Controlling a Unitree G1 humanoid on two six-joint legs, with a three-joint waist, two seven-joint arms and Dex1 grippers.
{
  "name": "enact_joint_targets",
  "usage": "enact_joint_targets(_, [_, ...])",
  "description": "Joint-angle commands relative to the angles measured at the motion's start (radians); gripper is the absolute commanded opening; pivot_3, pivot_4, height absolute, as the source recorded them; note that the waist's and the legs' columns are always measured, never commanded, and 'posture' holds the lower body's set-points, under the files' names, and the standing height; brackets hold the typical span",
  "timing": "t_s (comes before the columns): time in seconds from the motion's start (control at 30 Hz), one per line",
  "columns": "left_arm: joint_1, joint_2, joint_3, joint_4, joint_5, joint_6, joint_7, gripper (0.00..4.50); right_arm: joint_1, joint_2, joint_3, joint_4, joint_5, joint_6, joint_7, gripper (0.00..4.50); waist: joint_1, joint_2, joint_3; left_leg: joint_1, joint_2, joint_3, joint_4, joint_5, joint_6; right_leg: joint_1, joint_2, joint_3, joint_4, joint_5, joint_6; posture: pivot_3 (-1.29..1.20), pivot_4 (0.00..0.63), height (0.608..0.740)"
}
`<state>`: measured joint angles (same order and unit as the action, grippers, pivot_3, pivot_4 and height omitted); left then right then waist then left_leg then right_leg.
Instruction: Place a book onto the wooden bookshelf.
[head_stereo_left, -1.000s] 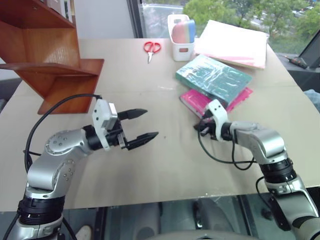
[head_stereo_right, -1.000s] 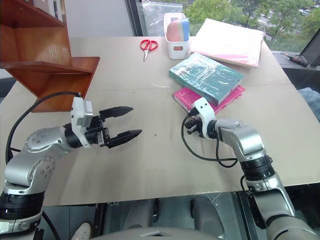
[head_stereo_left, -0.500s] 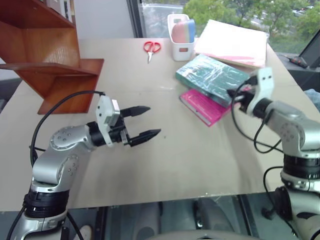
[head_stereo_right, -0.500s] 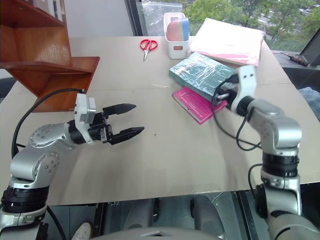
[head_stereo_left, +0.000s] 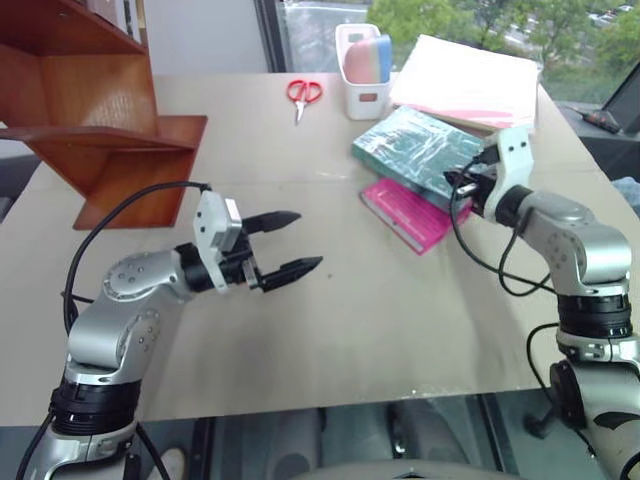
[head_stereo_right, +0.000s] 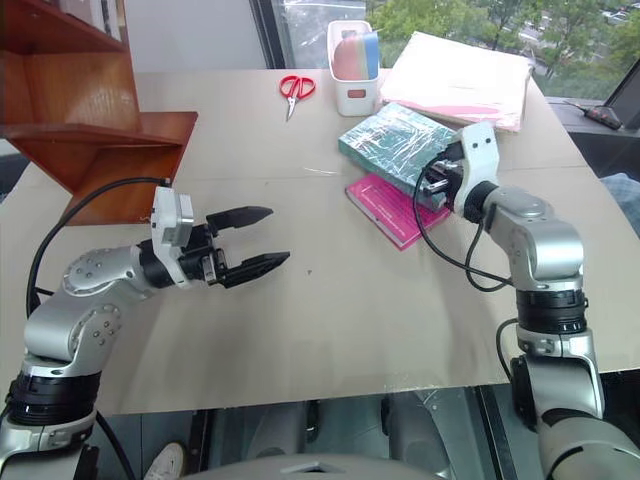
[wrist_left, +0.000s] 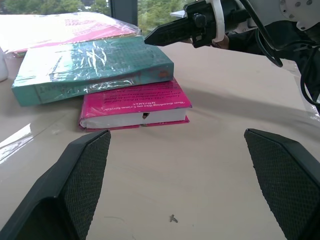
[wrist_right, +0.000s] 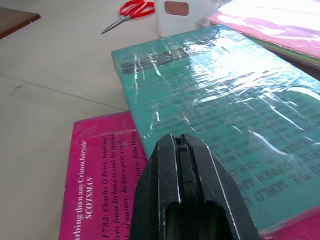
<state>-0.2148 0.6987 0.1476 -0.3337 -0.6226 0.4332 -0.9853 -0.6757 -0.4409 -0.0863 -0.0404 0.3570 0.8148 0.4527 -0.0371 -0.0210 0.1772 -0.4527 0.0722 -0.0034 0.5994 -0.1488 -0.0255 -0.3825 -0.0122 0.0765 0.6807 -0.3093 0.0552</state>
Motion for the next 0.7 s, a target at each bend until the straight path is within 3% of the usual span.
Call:
enact_joint_targets(0.03, [0.006, -0.001, 0.016, -0.048, -0.017, -0.003, 0.012, 4.5, -0.066, 0.002, -0.004, 0.072, -0.034, -0.063, -0.019, 0.54, -0.001, 0.0, 0.0, 0.0, 0.0, 0.0, 0.0, 0.0, 0.0, 0.0, 0.0, 0.0, 0.0, 0.0, 0.0, 0.0, 0.15, 0.74])
enact_joint_targets(0.1, [0.004, -0.004, 0.01, -0.049, -0.017, -0.001, 0.016, 4.5, -0.126, 0.017, 0.016, 0.202, -0.096, -0.128, -0.068, 1.31, -0.005, 0.0, 0.0, 0.0, 0.0, 0.0, 0.0, 0.0, 0.0, 0.0, 0.0, 0.0, 0.0, 0.0, 0.0, 0.0, 0.15, 0.74])
enact_joint_targets(0.3, [-0.01, -0.005, 0.004, -0.047, -0.017, 0.003, 0.019, 4.5, -0.304, 0.034, 0.163, 0.699, -0.284, -0.279, -0.052, 1.31, -0.004, 0.0, 0.0, 0.001, 0.0, 0.0, -0.001, 0.0, 0.0, 0.0, 0.001, 0.0, 0.001, 0.0, 0.0, 0.0, 0.15, 0.74])
enact_joint_targets(0.4, [0.003, -0.002, 0.016, -0.061, -0.021, 0.006, 0.025, 4.5, -0.29, 0.019, 0.251, 0.802, -0.317, -0.282, 0.13, 1.31, -0.004, -0.002, -0.001, 0.002, 0.0, 0.001, -0.001, 0.0, 0.0, 0.001, 0.0, 0.0, 0.0, 0.0, 0.0, 0.0, 0.15, 0.74])
enact_joint_targets(0.53, [0.026, 0.001, 0.028, -0.081, -0.027, 0.01, 0.037, 4.5, -0.239, -0.01, 0.287, 0.743, -0.32, -0.257, 0.267, 1.31, -0.003, -0.006, -0.006, 0.005, 0.0, -0.001, 0.0, 0.0, 0.0, 0.005, 0.0, -0.001, -0.001, 0.0, 0.0, 0.0, 0.15, 0.74])
enact_joint_targets(0.7, [0.057, -0.001, 0.041, -0.101, -0.033, 0.014, 0.052, 4.5, -0.038, -0.06, 0.296, 0.298, -0.225, -0.015, 0.347, 1.31, 0.004, -0.009, -0.015, 0.005, 0.001, -0.003, 0.0, 0.0, 0.0, 0.006, 0.0, -0.003, 0.0, 0.0, 0.0, 0.0, 0.15, 0.74])
